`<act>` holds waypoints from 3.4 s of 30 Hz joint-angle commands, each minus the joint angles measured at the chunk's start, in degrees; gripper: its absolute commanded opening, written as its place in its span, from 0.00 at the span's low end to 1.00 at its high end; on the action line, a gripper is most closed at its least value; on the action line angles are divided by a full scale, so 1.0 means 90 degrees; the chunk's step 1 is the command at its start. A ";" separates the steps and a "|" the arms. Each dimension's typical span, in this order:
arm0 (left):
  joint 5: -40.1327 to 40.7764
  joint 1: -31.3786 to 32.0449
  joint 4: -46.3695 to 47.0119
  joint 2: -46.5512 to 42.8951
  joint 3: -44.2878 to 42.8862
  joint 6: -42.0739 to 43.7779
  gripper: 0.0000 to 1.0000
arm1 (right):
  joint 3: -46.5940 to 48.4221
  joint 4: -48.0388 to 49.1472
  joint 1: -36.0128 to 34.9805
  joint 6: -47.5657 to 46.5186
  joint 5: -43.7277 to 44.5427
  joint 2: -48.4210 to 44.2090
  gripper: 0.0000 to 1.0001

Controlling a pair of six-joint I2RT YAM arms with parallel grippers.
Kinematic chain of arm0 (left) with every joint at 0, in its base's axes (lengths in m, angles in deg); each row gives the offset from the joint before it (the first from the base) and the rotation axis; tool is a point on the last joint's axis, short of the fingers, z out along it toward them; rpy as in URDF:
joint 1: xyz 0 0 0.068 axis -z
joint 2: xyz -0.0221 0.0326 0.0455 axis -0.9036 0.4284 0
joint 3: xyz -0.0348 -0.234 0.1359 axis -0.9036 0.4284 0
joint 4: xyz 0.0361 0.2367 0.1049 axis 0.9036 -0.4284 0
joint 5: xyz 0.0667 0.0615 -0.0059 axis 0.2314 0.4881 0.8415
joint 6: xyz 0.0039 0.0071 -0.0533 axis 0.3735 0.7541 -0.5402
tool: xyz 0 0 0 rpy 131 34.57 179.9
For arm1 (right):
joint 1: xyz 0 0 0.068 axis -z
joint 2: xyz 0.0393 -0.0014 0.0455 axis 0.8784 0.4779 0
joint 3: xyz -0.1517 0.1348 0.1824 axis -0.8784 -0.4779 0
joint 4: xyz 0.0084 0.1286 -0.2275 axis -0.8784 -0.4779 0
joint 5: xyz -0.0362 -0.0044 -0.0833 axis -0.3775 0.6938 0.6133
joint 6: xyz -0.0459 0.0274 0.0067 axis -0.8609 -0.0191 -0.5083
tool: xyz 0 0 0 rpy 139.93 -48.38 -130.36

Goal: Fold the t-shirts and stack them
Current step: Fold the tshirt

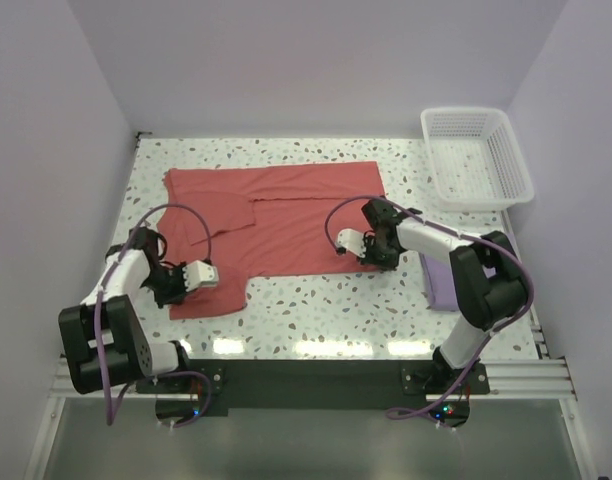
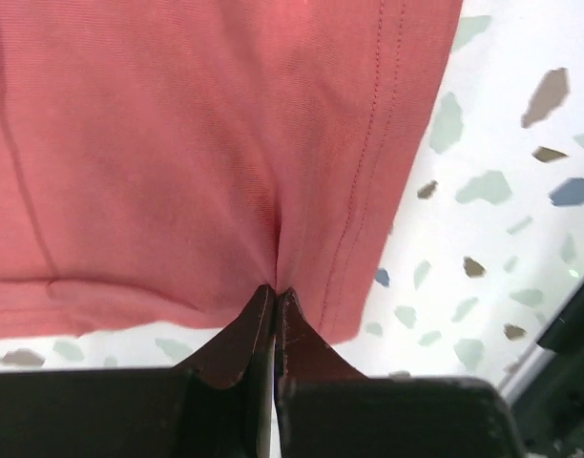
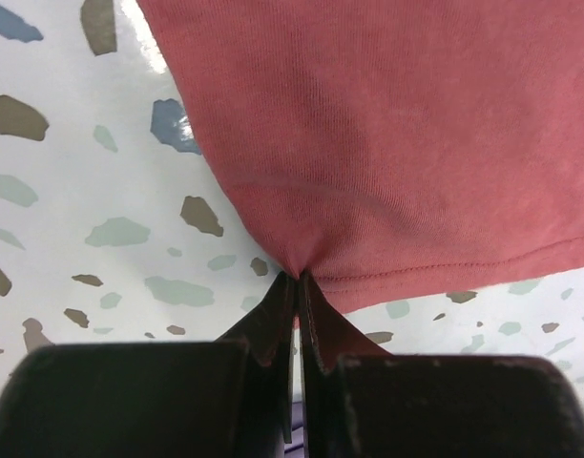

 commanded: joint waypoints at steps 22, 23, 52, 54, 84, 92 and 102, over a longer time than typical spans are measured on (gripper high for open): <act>-0.1397 -0.0110 -0.2051 0.1551 -0.4917 -0.1135 0.00 | 0.1905 -0.1883 0.0628 -0.0625 -0.0400 0.0266 0.00; -0.1397 -0.0023 -0.1993 0.1726 -0.5025 -0.1194 0.00 | 0.2003 -0.1912 0.0638 -0.0645 -0.0400 0.0354 0.00; -0.0948 0.0407 -0.1377 0.4500 -0.7877 -0.2181 0.00 | 0.4776 -0.2509 0.1029 -0.1163 -0.0127 0.2600 0.00; -0.0909 0.0398 -0.1357 0.4608 -0.7975 -0.2200 0.00 | 0.4884 -0.2528 0.1048 -0.1182 -0.0117 0.2659 0.00; -0.0596 0.0505 -0.1123 0.5419 -0.8698 -0.2357 0.00 | 0.5783 -0.2665 0.1117 -0.1475 0.0029 0.3372 0.00; -0.0479 0.0505 -0.1113 0.5556 -0.8649 -0.2278 0.00 | 0.6007 -0.2557 0.1126 -0.1446 0.0088 0.3518 0.00; -0.0401 0.0495 -0.0762 0.5575 -0.8522 -0.2619 0.18 | 0.6124 -0.2382 0.1126 -0.1222 0.0215 0.3548 0.37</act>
